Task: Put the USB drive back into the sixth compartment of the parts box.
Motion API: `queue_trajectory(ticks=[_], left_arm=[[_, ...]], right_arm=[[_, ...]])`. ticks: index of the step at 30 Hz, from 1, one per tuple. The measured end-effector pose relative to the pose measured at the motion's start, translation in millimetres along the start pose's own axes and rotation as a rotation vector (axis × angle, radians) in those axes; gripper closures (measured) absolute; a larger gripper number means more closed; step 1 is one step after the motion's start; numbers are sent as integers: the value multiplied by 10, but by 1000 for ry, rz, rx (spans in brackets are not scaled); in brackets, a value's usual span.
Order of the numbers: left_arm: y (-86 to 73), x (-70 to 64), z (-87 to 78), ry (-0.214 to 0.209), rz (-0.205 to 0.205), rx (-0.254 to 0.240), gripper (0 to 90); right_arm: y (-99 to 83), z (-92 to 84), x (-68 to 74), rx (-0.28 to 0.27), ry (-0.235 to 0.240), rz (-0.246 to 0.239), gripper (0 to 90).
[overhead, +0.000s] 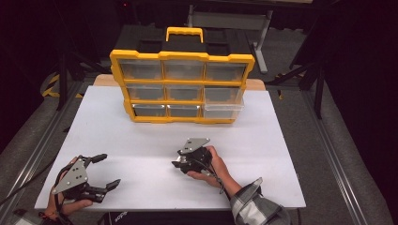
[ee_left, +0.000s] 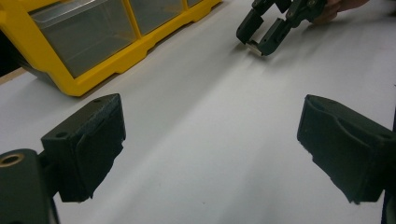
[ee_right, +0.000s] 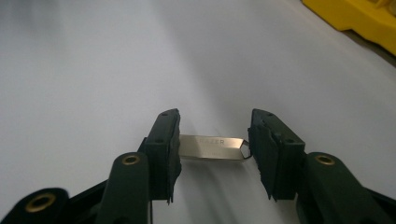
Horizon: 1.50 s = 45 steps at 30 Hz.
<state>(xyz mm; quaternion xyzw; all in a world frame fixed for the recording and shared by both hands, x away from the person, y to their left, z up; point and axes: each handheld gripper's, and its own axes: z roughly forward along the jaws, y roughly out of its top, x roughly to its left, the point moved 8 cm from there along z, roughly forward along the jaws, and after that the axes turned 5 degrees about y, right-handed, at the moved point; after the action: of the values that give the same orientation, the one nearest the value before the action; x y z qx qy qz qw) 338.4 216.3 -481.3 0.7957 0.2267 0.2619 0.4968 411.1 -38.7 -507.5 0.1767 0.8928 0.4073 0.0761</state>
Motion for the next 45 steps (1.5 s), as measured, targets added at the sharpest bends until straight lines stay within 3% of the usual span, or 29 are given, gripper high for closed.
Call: queue_trajectory(ticks=[45], left_arm=[[2, 2, -15, -1, 1, -1, 89]], right_arm=[[282, -725, 69, -134, -124, -155, 543]])
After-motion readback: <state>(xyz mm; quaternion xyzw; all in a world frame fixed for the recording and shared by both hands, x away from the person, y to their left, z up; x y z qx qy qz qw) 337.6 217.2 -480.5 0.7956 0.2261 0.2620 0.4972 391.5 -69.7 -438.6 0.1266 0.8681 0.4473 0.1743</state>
